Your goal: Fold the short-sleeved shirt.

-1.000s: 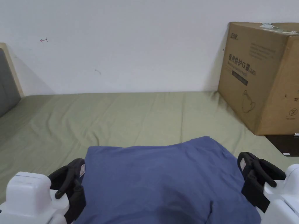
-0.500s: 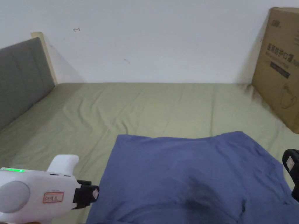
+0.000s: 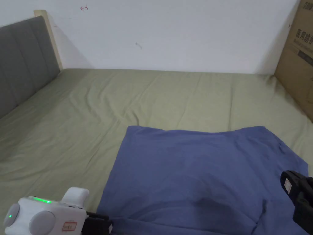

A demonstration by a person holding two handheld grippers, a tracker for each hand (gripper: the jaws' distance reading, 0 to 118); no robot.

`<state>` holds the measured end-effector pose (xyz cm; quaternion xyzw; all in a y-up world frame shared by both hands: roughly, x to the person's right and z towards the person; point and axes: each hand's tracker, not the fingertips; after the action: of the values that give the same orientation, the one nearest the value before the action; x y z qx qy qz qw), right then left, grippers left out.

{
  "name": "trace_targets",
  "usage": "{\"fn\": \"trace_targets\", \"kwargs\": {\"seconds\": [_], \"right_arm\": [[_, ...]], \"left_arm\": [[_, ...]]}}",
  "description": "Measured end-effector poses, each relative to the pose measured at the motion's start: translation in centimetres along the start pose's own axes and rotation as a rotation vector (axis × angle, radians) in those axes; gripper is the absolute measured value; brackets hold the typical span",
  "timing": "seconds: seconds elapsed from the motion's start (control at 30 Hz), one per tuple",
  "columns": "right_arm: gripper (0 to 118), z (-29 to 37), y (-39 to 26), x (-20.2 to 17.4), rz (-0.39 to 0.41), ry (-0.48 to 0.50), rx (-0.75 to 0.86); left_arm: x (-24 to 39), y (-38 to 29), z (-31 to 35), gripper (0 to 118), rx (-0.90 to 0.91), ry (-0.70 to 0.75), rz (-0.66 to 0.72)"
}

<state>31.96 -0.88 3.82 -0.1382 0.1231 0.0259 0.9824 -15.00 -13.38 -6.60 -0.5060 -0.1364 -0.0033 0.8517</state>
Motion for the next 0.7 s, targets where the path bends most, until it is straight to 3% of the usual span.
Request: {"fn": "trace_targets", "kwargs": {"seconds": [0.03, 0.1, 0.27, 0.47, 0.5, 0.53, 0.57, 0.6, 0.67, 0.7], "right_arm": [[5, -0.1, 0.0, -0.1, 0.003, 0.002, -0.006], [5, -0.1, -0.2, -0.1, 0.006, 0.002, -0.01], [5, -0.1, -0.2, 1.2, -0.029, -0.002, -0.025], [6, -0.6, -2.4, 8.7, -0.297, -0.093, -0.192], [20, -0.6, -3.1, 10.3, -0.341, -0.105, -0.238], [48, -0.7, -4.0, 11.9, -0.378, -0.096, -0.31], [91, -0.7, -4.8, 13.1, -0.406, -0.084, -0.358], [118, -0.8, -5.9, 14.4, -0.423, -0.091, -0.427], [118, -0.9, -8.2, 16.2, -0.453, -0.108, -0.589], [118, -0.8, -9.0, 16.9, -0.439, -0.126, -0.576]], "left_arm": [[0.4, -0.3, 0.2, 86, 0.017, -0.009, -0.034], [1.3, -0.8, 0.7, 16, 0.067, 0.05, -0.101], [2.0, -2.4, 3.7, 8, 0.239, 0.012, -0.063], [2.3, -3.1, 5.3, 7, 0.329, 0.005, -0.01], [2.4, -3.1, 5.5, 7, 0.331, 0.004, -0.012], [2.8, -2.9, 5.6, 7, 0.332, 0.003, -0.013], [3.0, -2.8, 5.7, 7, 0.333, 0.005, -0.016], [3.1, -2.8, 5.6, 7, 0.325, -0.023, 0.006], [3.4, -2.5, 5.7, 7, 0.324, -0.016, -0.005], [3.5, -2.5, 5.8, 7, 0.322, -0.01, -0.013]]}}
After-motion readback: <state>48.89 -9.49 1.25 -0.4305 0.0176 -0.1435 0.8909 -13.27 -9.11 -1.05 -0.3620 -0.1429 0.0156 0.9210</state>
